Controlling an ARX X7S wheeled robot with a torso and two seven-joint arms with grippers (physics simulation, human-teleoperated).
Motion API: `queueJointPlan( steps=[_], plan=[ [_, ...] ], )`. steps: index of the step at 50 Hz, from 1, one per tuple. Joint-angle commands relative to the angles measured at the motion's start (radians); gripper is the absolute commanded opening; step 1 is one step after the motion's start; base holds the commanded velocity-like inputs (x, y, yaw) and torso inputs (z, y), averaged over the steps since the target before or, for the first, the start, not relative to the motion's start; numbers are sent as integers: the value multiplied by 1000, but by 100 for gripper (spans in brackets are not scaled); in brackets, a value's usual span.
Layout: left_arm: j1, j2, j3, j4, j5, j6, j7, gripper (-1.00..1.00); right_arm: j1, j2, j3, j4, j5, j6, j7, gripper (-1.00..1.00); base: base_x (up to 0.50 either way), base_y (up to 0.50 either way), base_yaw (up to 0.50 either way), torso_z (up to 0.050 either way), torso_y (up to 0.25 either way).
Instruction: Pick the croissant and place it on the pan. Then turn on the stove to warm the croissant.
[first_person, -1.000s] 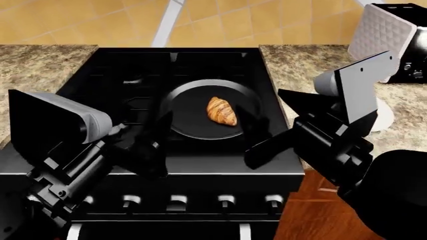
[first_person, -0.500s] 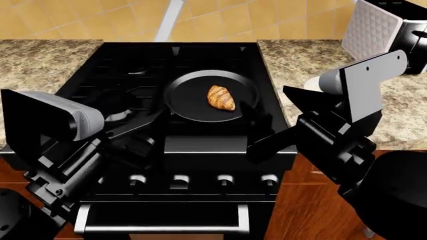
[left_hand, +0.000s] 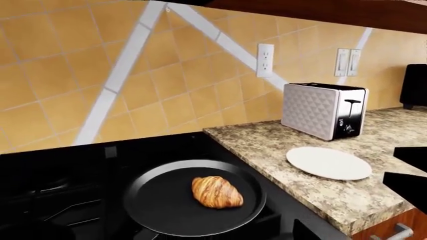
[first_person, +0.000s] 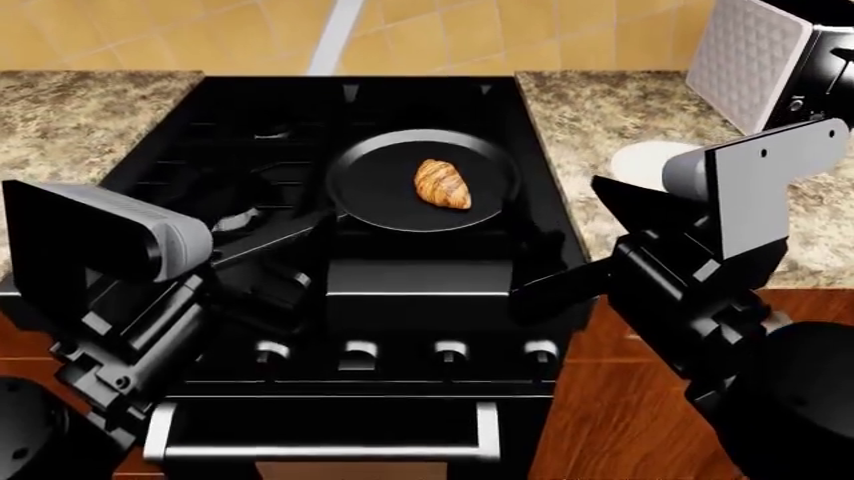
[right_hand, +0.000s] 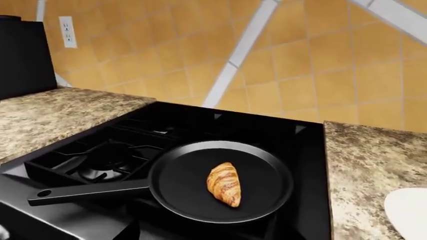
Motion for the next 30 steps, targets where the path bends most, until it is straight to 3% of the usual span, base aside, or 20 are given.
queueJointPlan(
  steps=[1, 30],
  plan=[
    [-3, -17, 0, 20, -26, -5, -15, 100, -14, 21, 12, -31, 26, -8, 36, 100, 0, 0, 0, -50, 0],
    [23, -44, 6, 36, -70, -5, -3, 100, -64, 68, 39, -104, 92, -38, 140, 100, 0, 0, 0, -50, 0]
  ],
)
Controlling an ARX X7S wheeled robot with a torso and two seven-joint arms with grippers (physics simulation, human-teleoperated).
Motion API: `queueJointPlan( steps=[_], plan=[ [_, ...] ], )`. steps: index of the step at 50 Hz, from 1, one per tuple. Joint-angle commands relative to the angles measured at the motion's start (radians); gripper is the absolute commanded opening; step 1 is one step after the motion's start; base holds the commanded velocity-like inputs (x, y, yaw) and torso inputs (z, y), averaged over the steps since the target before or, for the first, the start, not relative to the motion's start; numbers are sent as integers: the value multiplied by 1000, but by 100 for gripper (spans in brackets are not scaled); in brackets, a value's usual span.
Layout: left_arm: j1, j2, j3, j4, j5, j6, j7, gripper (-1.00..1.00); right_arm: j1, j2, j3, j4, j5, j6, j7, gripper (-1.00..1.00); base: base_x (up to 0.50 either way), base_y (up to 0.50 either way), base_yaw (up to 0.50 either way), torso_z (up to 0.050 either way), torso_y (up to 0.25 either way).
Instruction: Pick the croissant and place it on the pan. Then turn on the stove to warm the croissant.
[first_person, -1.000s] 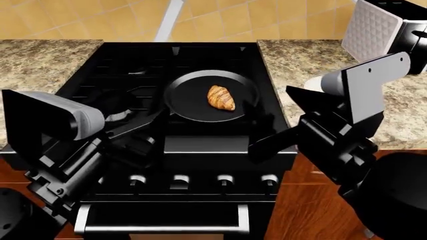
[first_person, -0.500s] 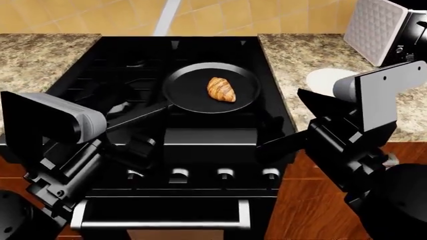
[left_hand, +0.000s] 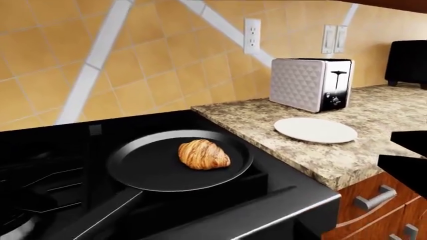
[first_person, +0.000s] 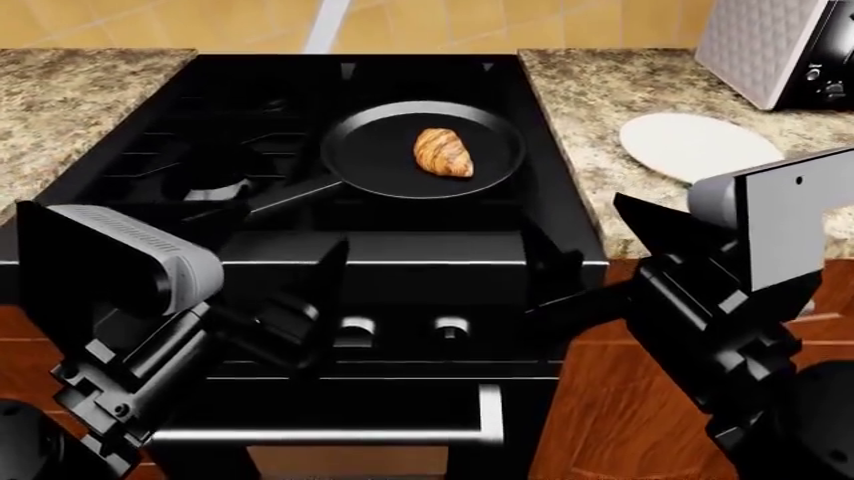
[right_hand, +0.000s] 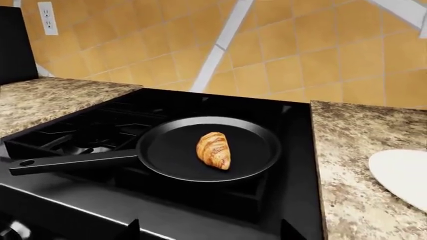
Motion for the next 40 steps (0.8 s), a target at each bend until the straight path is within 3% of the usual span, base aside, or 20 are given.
queueJointPlan(
  steps=[1, 40],
  plan=[
    [0, -4, 4, -3, -5, 2, 5, 100, -10, 11, 5, -17, 16, -7, 27, 100, 0, 0, 0, -50, 0],
    [6, -4, 19, -7, 0, 16, 20, 100, -146, 35, 35, -72, -29, -66, 42, 100, 0, 0, 0, -50, 0]
  ],
)
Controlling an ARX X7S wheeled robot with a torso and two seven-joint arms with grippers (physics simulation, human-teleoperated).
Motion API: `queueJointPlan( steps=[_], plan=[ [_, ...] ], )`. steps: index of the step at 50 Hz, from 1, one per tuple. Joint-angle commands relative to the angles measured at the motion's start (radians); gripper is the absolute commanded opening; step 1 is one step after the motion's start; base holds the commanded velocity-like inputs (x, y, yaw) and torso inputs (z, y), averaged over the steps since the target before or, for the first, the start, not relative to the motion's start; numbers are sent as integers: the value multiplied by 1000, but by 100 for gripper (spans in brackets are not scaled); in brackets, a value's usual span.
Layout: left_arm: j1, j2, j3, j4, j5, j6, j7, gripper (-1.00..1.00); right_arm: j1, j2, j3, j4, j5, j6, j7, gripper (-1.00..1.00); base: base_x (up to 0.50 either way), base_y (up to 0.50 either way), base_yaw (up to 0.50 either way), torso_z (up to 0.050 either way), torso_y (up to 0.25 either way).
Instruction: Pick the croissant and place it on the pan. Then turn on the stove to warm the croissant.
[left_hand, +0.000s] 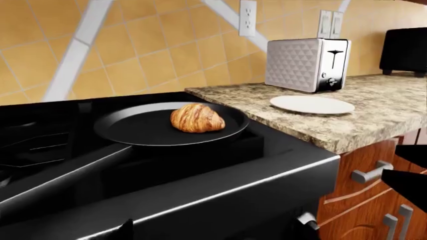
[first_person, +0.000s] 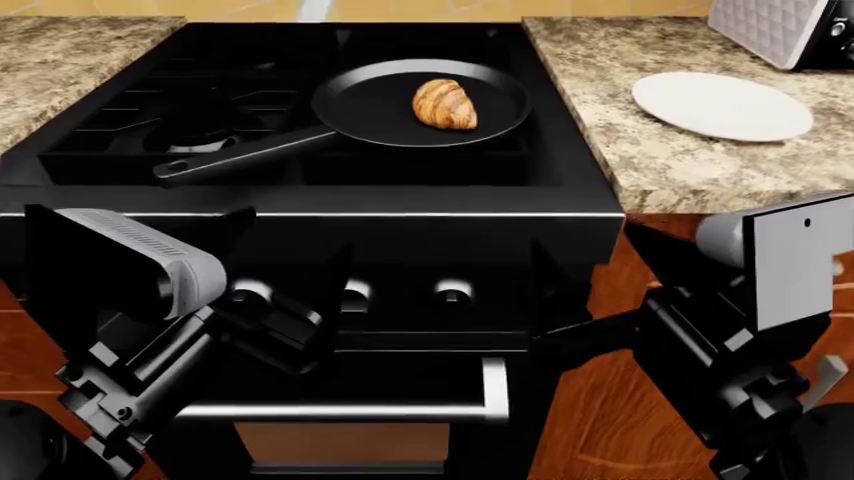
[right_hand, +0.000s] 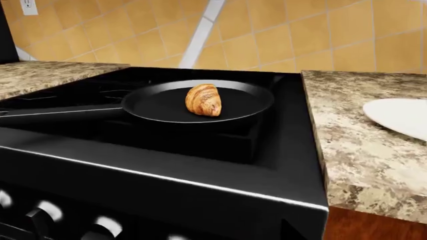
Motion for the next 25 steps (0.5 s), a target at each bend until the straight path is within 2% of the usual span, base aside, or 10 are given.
queueJointPlan(
  steps=[1, 25],
  plan=[
    [-1, 2, 8, -3, 4, 2, 4, 100, -33, 2, 7, -5, -15, -15, -5, 100, 0, 0, 0, -50, 0],
    [-11, 3, 23, -13, 8, 7, 13, 100, -52, 3, 7, 3, -31, -22, -14, 100, 0, 0, 0, -50, 0]
  ],
)
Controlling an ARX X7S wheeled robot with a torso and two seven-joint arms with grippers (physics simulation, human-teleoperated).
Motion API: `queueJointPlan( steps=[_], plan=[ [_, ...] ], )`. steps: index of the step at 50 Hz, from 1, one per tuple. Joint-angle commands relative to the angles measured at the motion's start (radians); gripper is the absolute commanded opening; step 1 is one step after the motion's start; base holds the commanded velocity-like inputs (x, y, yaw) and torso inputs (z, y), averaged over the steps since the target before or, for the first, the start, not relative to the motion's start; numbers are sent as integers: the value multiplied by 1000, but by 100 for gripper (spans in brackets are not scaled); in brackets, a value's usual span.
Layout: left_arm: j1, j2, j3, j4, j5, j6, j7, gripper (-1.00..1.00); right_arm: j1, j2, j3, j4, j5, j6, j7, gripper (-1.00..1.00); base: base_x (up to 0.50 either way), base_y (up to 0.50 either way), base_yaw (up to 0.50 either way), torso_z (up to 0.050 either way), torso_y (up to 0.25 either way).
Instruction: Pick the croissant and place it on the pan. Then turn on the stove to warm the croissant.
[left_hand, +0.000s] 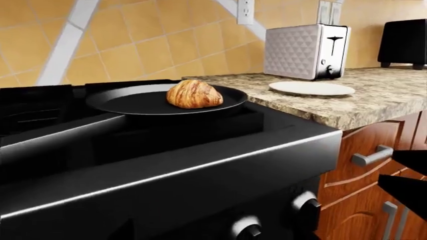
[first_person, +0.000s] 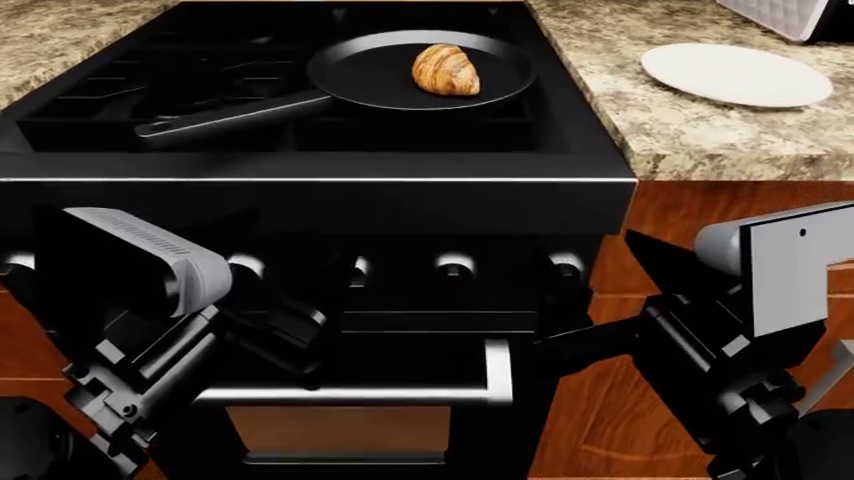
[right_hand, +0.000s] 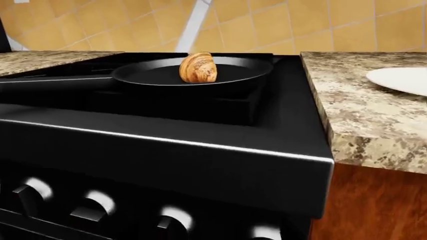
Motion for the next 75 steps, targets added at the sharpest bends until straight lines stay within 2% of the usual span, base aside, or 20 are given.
queueJointPlan(
  steps=[1, 33, 75],
  plan=[
    [-5, 1, 7, -3, 1, 3, 5, 100, -5, 2, 1, 0, -3, -3, 1, 100, 0, 0, 0, -50, 0],
    [3, 2, 16, -5, 11, 16, 11, 100, -34, 6, 9, -3, -18, -21, -2, 100, 0, 0, 0, -49, 0],
    [21, 9, 31, -35, 61, 44, 68, 100, 4, -61, -66, 80, -135, 31, 10, 100, 0, 0, 0, -1, 0]
  ],
)
